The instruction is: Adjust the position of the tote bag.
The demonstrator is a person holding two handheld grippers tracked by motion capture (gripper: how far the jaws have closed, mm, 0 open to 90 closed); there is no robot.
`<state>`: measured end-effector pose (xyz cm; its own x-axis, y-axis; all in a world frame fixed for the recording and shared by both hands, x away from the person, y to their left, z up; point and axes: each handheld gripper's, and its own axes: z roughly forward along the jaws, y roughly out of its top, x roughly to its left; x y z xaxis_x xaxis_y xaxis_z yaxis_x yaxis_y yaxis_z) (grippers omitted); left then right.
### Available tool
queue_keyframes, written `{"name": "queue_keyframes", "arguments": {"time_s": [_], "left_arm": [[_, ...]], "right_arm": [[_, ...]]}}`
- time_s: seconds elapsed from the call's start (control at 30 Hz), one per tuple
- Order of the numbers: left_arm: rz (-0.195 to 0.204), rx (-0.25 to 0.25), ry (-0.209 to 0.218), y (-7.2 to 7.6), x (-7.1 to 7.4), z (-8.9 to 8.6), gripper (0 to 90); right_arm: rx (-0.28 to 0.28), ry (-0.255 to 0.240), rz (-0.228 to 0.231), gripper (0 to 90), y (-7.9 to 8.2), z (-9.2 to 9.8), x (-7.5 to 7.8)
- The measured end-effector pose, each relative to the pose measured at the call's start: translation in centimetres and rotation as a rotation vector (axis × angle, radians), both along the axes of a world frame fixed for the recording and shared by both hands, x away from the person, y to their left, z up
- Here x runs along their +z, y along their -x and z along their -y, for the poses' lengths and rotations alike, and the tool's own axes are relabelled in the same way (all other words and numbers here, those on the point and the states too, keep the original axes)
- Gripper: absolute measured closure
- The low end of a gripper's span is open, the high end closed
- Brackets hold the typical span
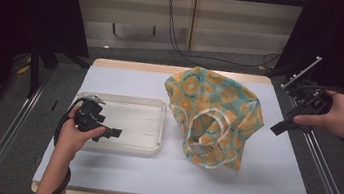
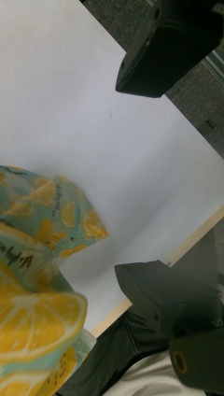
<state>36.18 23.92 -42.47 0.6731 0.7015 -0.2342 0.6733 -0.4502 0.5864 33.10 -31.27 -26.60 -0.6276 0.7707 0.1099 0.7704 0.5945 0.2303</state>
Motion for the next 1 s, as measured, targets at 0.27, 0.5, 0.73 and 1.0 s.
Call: {"name": "queue_keyframes", "arguments": {"time_s": [0.27,0.5,0.73,1.0], "left_arm": [[0.000,0.014,-0.008,0.0,-0.1,0.0,3.7],[0.003,0.006,-0.014,0.0,0.0,0.0,3.7],[0.003,0.008,-0.005,0.0,0.0,0.0,3.7],[0.003,0.006,-0.003,0.0,0.1,0.1,3.7]], "right_arm": [[-0.011,-0.022,0.023,10.9,-1.1,-0.4,2.3],[-0.018,-0.020,0.025,11.4,-2.0,-1.0,3.7],[-0.018,-0.025,0.038,11.4,-2.8,-1.3,4.6],[-0.027,-0.034,0.054,11.4,-3.7,-2.8,5.4]]}}
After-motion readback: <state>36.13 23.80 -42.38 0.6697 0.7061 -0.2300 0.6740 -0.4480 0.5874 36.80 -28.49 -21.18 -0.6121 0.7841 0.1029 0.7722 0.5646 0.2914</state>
